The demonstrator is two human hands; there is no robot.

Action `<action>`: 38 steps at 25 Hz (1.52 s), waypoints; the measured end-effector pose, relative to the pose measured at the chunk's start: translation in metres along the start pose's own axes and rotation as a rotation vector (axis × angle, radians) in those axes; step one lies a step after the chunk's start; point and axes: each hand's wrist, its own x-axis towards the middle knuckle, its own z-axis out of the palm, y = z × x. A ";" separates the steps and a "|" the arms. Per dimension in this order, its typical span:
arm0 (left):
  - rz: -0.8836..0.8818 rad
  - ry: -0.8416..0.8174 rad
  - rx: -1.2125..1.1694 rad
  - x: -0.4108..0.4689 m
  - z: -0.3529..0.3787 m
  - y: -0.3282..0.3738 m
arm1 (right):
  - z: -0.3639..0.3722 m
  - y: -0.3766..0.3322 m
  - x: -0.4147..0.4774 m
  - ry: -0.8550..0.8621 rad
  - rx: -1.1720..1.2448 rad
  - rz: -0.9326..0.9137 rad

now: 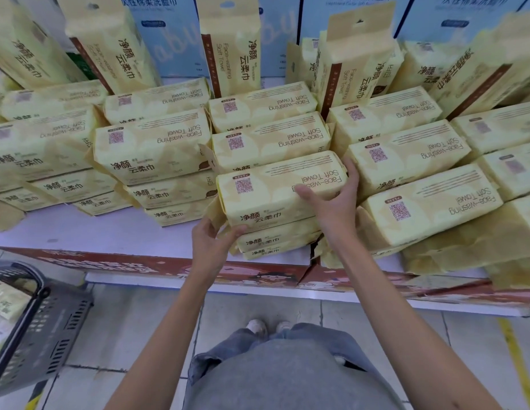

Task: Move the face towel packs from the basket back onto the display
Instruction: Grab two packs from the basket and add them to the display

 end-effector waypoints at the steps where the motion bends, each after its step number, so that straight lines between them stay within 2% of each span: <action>1: 0.007 0.009 0.016 0.005 0.001 -0.001 | 0.002 0.004 -0.002 -0.015 -0.025 -0.026; 4: 0.036 0.044 0.076 0.012 0.004 -0.005 | 0.011 0.015 -0.008 -0.011 -0.082 -0.077; 10: 0.070 0.192 0.189 0.000 0.021 -0.010 | 0.025 0.039 -0.020 0.058 -0.123 -0.031; 13: 0.104 0.170 0.321 -0.003 0.021 -0.011 | 0.028 0.042 -0.024 0.014 -0.164 -0.021; 16: 0.178 0.102 0.572 -0.008 0.020 -0.018 | 0.028 0.044 -0.024 -0.005 -0.178 -0.030; 19: 0.185 0.126 0.649 -0.002 0.017 -0.025 | 0.028 0.047 -0.025 -0.016 -0.186 -0.030; 31: 0.192 0.088 0.619 0.000 0.007 -0.032 | 0.024 0.077 -0.046 -0.064 -0.356 -0.060; 36: 0.095 0.229 0.454 -0.026 0.009 -0.024 | 0.010 0.088 -0.068 -0.107 -0.384 -0.137; 38: -0.001 0.298 0.385 -0.045 0.007 -0.031 | -0.004 0.100 -0.079 -0.220 -0.399 -0.111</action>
